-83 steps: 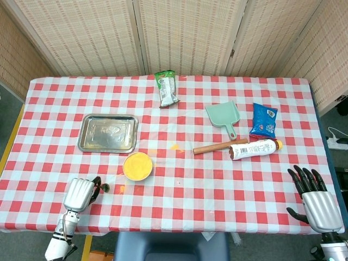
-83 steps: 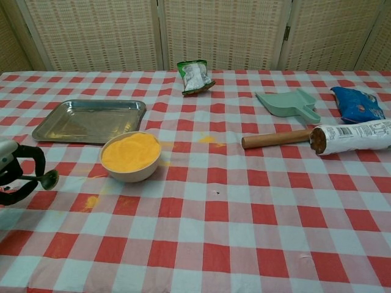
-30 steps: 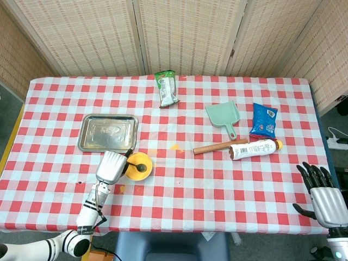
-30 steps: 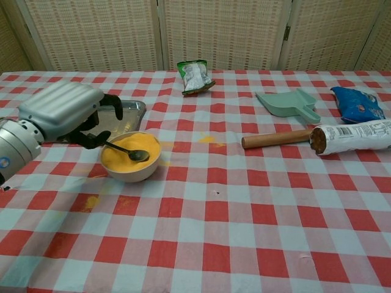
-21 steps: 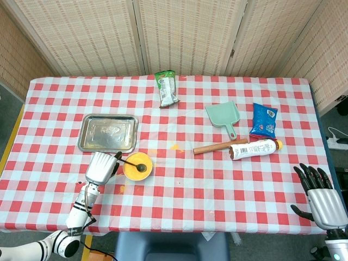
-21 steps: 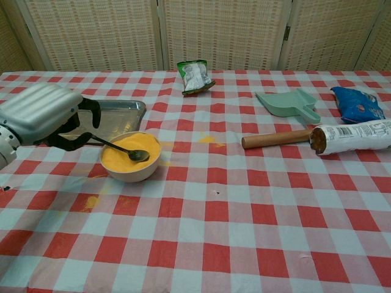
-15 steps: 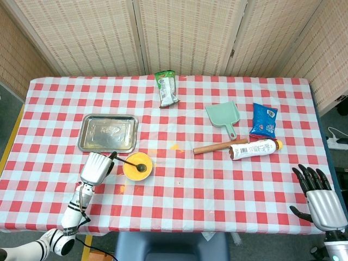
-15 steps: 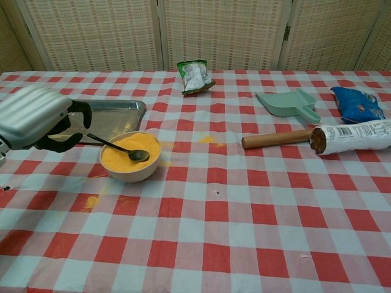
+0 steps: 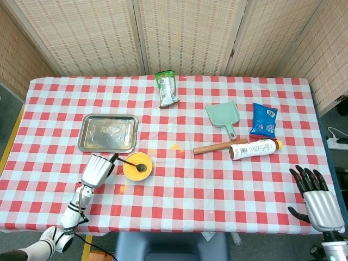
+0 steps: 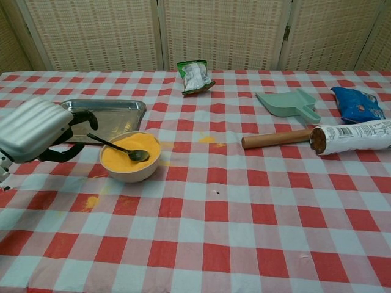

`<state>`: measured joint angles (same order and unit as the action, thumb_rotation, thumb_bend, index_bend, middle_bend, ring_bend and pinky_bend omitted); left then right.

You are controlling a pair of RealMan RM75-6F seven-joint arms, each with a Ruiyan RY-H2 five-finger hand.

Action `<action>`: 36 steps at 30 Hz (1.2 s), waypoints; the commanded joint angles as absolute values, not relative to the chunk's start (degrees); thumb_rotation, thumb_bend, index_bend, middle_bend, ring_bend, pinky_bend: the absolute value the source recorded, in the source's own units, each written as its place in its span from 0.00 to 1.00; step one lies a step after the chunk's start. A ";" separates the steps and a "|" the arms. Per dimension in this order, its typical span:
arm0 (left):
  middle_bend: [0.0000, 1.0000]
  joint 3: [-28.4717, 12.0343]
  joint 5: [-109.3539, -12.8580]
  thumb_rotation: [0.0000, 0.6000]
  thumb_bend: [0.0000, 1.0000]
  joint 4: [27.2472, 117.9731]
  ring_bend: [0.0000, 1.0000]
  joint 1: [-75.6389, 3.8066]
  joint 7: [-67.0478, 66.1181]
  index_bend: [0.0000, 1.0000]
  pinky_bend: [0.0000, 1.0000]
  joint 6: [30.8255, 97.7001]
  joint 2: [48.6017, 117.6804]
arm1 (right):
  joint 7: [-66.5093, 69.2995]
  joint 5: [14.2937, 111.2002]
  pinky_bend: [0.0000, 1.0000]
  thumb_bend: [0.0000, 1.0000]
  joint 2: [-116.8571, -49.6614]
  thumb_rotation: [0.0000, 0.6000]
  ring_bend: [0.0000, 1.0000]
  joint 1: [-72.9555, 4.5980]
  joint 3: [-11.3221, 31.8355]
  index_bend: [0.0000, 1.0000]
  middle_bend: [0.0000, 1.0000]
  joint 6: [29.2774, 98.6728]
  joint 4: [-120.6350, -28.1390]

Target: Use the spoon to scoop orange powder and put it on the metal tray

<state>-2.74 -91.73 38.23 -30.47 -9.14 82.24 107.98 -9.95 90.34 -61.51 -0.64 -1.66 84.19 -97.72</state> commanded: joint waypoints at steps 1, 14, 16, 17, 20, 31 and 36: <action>1.00 -2.59 -92.47 1.00 0.43 34.37 1.00 -31.02 -7.14 0.38 1.00 83.29 109.99 | -9.85 90.35 0.00 0.08 -61.48 1.00 0.00 -0.68 -1.69 0.00 0.00 84.10 -97.74; 1.00 -2.33 -92.55 1.00 0.43 22.18 1.00 -31.95 -1.90 0.45 1.00 84.81 115.33 | -10.07 90.42 0.00 0.08 -61.57 1.00 0.00 -0.82 -1.86 0.00 0.00 83.65 -97.77; 1.00 -2.21 -92.51 1.00 0.43 21.07 1.00 -32.09 -1.71 0.46 1.00 84.69 115.72 | -10.05 90.49 0.00 0.08 -61.53 1.00 0.00 -0.82 -1.89 0.00 0.00 83.66 -97.85; 1.00 -2.19 -92.46 1.00 0.43 20.67 1.00 -32.14 -1.58 0.46 1.00 84.62 115.90 | -10.00 90.52 0.00 0.08 -61.49 1.00 0.00 -0.80 -1.91 0.00 0.00 83.71 -97.89; 1.00 -2.11 -92.38 1.00 0.42 19.86 1.00 -32.24 -1.38 0.46 1.00 84.44 116.21 | -9.96 90.59 0.00 0.08 -61.43 1.00 0.00 -0.75 -1.94 0.00 0.00 83.80 -97.92; 1.00 -1.75 -91.92 1.00 0.42 16.56 1.00 -32.67 0.15 0.48 1.00 83.90 117.77 | -10.13 90.61 0.00 0.08 -61.44 1.00 0.00 -0.74 -2.02 0.00 0.00 83.70 -97.99; 1.00 -1.72 -91.63 1.00 0.43 15.57 1.00 -32.85 0.93 0.50 1.00 83.89 118.26 | -10.19 90.51 0.00 0.08 -61.43 1.00 0.00 -0.75 -2.00 0.00 0.00 83.64 -97.99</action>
